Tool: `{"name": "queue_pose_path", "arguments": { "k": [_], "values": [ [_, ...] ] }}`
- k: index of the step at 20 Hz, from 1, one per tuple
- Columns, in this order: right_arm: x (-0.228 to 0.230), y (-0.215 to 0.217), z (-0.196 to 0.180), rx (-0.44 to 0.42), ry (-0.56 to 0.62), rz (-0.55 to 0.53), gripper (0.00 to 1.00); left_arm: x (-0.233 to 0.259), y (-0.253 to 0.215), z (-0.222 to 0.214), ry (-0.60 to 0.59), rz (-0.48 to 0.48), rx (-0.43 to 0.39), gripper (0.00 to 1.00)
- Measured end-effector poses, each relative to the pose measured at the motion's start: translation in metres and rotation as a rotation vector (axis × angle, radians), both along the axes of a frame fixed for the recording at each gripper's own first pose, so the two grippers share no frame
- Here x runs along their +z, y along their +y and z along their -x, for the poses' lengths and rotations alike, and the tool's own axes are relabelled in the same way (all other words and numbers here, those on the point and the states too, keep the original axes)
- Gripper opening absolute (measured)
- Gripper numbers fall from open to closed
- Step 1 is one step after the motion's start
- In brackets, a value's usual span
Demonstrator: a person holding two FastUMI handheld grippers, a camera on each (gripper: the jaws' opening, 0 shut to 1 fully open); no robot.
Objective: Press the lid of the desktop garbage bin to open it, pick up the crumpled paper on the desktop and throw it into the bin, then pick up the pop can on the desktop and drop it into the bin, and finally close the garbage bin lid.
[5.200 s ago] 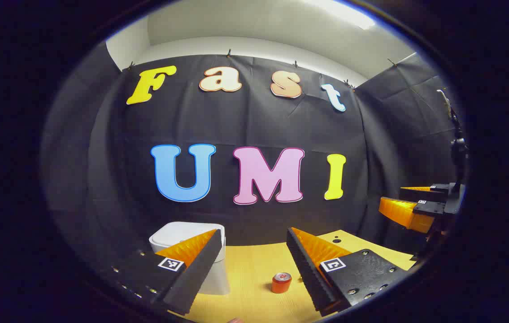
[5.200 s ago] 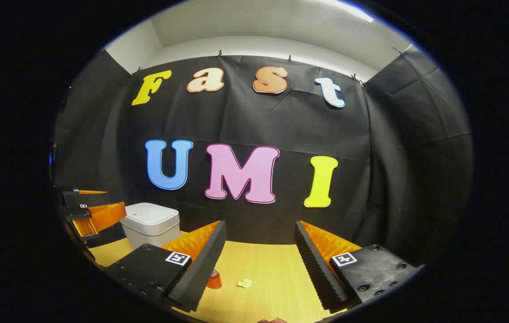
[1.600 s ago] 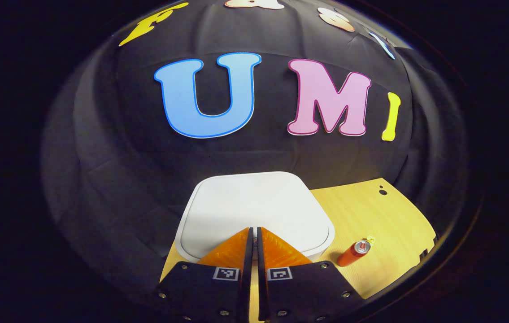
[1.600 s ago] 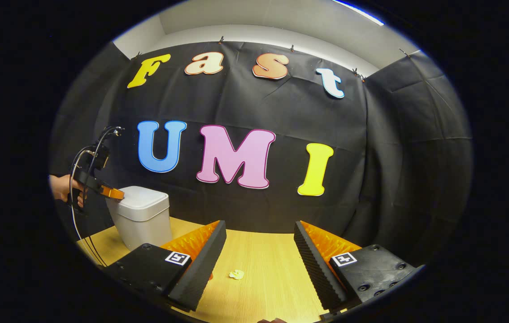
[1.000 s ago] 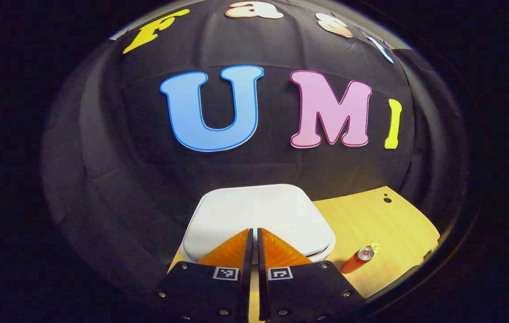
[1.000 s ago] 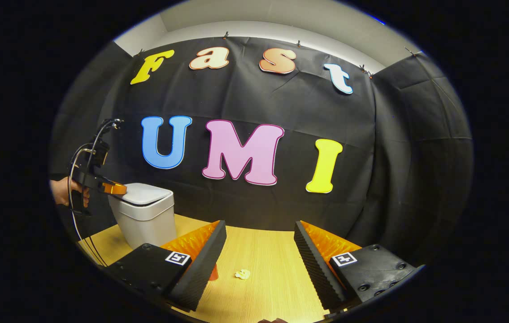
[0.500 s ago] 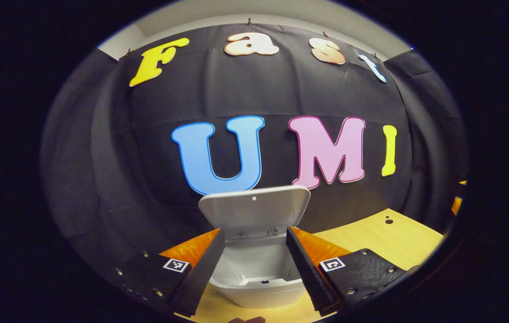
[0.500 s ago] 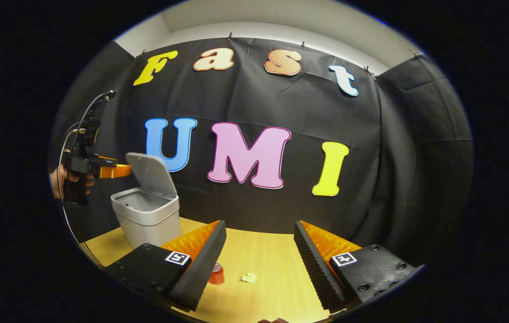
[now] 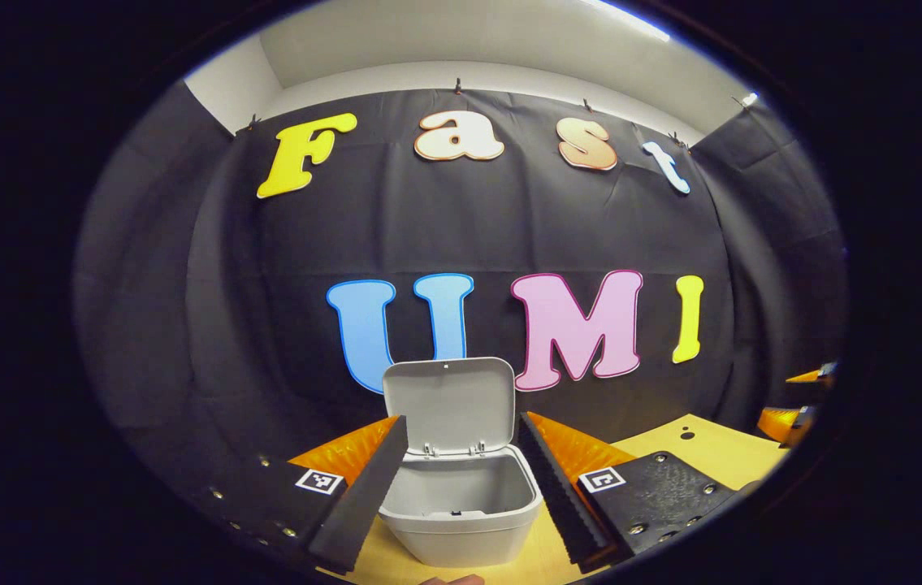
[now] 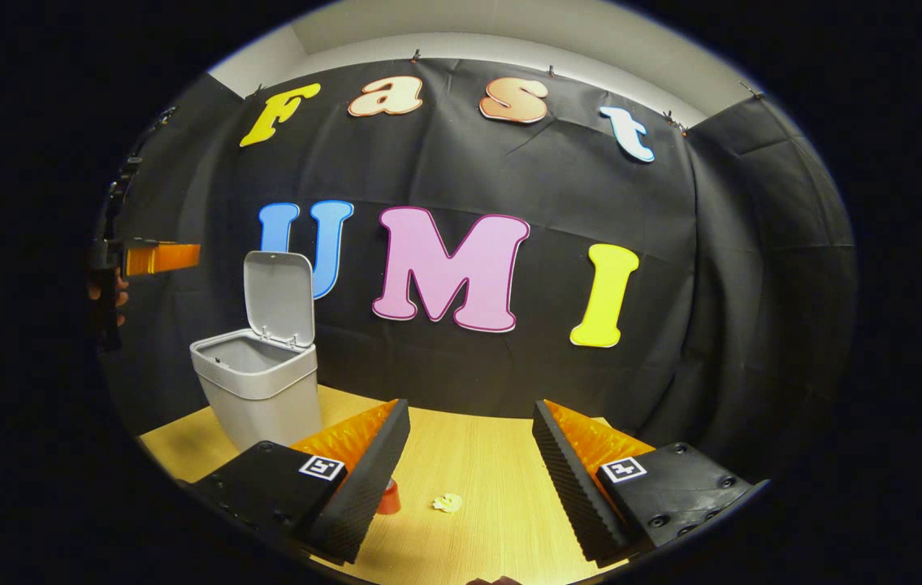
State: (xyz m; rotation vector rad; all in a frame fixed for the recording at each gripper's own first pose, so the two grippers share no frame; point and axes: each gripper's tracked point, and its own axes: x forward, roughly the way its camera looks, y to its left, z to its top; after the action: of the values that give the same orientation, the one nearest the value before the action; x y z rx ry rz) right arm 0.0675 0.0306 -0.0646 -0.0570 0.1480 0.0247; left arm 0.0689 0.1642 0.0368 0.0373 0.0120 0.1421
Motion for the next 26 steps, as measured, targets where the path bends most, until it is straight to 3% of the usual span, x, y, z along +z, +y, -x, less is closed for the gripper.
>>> {"name": "queue_pose_path", "arguments": {
  "k": [8,11,14,19,23,26],
  "values": [
    [-0.09,0.005,-0.057,0.119,0.232,-0.076,0.98,0.024,-0.006,0.05,-0.017,-0.011,0.109,0.9],
    [-0.147,0.005,-0.083,0.165,0.345,-0.066,0.98,0.025,-0.015,0.068,0.0,-0.001,0.151,0.9],
    [-0.233,-0.003,-0.087,0.179,0.539,-0.084,0.99,0.017,-0.028,0.078,0.03,0.049,0.205,0.9],
    [-0.311,0.004,-0.091,0.197,0.705,-0.127,0.98,0.024,-0.038,0.089,0.052,0.027,0.28,0.9],
    [-0.338,0.016,-0.1,0.178,0.762,-0.17,0.99,0.029,-0.039,0.09,0.06,-0.005,0.297,0.9],
    [-0.358,0.014,-0.101,0.119,0.817,-0.159,0.98,0.032,-0.037,0.093,0.062,-0.039,0.276,0.9]
  ]
}}
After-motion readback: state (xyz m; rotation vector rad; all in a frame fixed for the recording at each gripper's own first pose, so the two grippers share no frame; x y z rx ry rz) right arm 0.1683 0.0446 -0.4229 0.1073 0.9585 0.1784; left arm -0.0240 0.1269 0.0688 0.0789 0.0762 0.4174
